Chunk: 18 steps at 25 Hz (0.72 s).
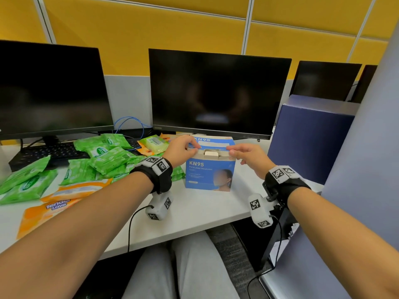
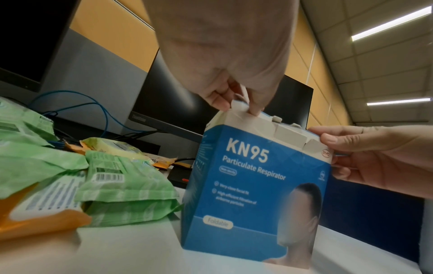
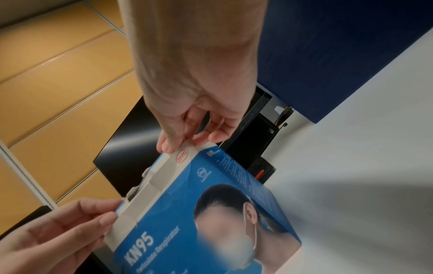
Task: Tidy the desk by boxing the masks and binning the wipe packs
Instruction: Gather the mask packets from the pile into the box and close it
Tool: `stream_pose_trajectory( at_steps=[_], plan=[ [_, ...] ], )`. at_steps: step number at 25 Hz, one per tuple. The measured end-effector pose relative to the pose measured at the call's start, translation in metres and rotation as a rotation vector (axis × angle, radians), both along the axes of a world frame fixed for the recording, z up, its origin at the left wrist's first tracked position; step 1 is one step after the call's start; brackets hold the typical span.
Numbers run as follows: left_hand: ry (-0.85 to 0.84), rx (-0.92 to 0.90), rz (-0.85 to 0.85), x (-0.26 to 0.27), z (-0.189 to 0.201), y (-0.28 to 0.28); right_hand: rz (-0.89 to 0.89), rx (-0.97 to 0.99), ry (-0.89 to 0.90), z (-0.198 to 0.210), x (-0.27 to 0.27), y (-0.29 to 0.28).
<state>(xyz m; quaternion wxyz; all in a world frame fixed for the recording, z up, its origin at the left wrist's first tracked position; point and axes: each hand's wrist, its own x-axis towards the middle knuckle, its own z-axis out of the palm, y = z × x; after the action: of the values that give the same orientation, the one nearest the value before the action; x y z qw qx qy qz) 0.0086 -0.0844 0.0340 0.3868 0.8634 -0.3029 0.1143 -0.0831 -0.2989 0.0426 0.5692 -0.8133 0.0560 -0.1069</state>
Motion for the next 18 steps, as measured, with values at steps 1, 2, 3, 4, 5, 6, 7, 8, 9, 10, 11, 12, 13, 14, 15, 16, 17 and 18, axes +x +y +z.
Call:
stream_pose_trajectory(
  at_steps=[1,2,3,4,5,6,7,8,9,10,11,12,13,14,15,16,17,18],
  plan=[
    [0.012,-0.017,-0.008,0.002,0.000,-0.001,-0.006,0.015,-0.006,0.001,0.000,0.001],
    [0.023,-0.043,-0.011,0.004,-0.002,-0.001,-0.011,0.018,-0.016,0.001,0.002,0.002],
    [0.033,-0.061,-0.006,0.005,-0.004,0.000,-0.009,0.010,-0.021,0.001,0.002,0.004],
    [0.033,-0.063,-0.002,0.005,-0.004,0.000,-0.007,0.004,-0.028,0.001,0.002,0.005],
    [0.031,-0.048,-0.002,0.005,-0.004,0.001,-0.010,0.010,-0.038,0.001,0.002,0.005],
    [0.032,-0.036,-0.005,0.004,-0.003,0.002,-0.020,0.022,-0.045,0.000,0.002,0.005],
    [0.034,-0.034,-0.008,0.003,0.000,0.002,-0.033,0.040,-0.048,-0.001,0.001,0.006],
    [0.036,-0.043,-0.006,0.002,0.002,0.002,-0.043,0.067,-0.050,-0.002,0.000,0.006],
    [0.039,-0.055,0.002,0.001,0.003,0.002,-0.048,0.104,-0.052,-0.002,0.000,0.007],
    [0.040,-0.055,0.011,0.000,0.004,0.000,-0.042,0.138,-0.050,-0.001,0.000,0.010],
    [0.029,-0.028,0.027,-0.001,0.004,-0.002,-0.034,0.166,-0.042,0.000,-0.001,0.013],
    [0.004,0.034,0.058,-0.001,0.003,-0.005,-0.023,0.189,-0.034,-0.002,0.000,0.015],
    [-0.023,0.114,0.097,-0.001,0.002,-0.007,-0.013,0.204,-0.026,-0.004,0.001,0.016],
    [-0.039,0.175,0.124,-0.001,0.000,-0.008,-0.008,0.208,-0.017,-0.006,0.003,0.016],
    [-0.048,0.201,0.121,-0.001,-0.001,-0.009,-0.009,0.207,-0.011,-0.008,0.004,0.016],
    [-0.059,0.204,0.088,0.000,-0.001,-0.010,-0.008,0.205,-0.006,-0.007,0.005,0.014],
    [-0.072,0.198,0.041,0.002,-0.001,-0.010,-0.007,0.201,0.001,-0.006,0.005,0.013],
    [-0.086,0.191,-0.005,0.003,-0.002,-0.009,-0.006,0.194,0.009,-0.005,0.006,0.011]
  ],
)
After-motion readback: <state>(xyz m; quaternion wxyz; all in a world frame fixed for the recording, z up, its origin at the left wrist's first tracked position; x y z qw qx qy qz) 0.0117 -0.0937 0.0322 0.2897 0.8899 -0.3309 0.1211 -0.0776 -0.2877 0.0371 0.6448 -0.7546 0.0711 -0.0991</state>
